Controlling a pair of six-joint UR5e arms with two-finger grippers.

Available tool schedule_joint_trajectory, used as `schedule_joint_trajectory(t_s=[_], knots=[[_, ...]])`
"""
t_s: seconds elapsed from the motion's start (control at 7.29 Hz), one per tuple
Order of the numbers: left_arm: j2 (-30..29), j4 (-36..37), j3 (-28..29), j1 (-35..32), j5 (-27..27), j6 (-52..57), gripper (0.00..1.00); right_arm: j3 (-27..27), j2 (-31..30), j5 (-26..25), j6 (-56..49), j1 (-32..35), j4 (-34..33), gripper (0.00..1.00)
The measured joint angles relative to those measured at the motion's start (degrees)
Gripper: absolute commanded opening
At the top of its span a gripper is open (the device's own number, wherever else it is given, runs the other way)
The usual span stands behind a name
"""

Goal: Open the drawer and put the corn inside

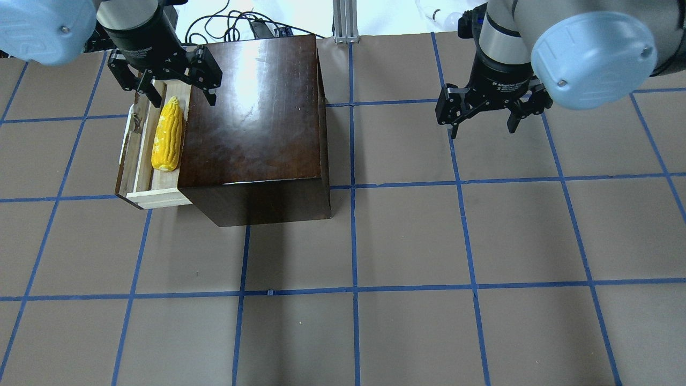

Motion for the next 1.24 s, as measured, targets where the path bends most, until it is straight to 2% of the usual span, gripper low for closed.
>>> schedule_joint_trajectory(t_s=[0.55, 1.24], knots=[[3.51, 0.20, -4.43, -0.18, -0.30, 0.84, 1.00, 0.00, 0.03, -0.07, 0.00, 0.00, 0.01, 1.00], [3.81, 0.26, -4.96, 0.42, -0.13, 0.95, 1.00, 0.00, 0.03, -0.16, 0.00, 0.00, 0.02, 1.00]])
